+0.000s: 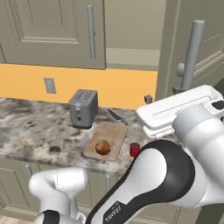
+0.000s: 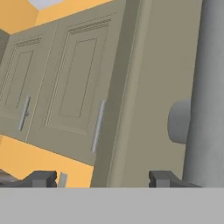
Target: Pick the bread, place it on the cutting board, pick the jam, place it on the counter, and close the cabinet.
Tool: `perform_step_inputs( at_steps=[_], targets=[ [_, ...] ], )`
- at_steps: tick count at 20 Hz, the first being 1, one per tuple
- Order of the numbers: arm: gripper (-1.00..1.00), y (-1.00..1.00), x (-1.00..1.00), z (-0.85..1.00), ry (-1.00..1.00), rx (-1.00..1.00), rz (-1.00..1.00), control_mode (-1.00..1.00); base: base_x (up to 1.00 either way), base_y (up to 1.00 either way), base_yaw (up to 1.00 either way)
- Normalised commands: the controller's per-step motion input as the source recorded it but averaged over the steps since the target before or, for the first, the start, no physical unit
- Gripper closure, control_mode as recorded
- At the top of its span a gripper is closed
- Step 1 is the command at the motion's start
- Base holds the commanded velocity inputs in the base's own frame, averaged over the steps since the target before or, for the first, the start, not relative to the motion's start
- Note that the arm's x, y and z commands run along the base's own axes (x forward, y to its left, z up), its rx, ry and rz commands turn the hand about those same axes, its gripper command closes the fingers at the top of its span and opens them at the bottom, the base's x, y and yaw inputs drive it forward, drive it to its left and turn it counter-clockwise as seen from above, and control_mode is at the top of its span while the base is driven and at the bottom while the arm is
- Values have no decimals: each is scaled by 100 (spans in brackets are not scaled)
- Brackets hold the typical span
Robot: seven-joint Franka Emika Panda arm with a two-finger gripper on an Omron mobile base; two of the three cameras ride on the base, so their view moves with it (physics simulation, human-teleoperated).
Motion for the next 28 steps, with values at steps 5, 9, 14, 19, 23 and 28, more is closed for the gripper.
perform_step_inputs(
  at_steps=[5,9,14,19,23,28],
  targets=[
    [-100,43,37,0,0,5,0,-100,0,0,0],
    [-100,39,51,0,0,3,0,-100,0,0,0],
    [-100,35,53,0,0,2,0,-100,0,0,0],
    [-100,32,46,0,0,2,0,-100,0,0,0],
    [-100,34,49,0,0,1,0,-100,0,0,0],
    [-100,30,58,0,0,0,0,-100,0,0,0]
  ],
)
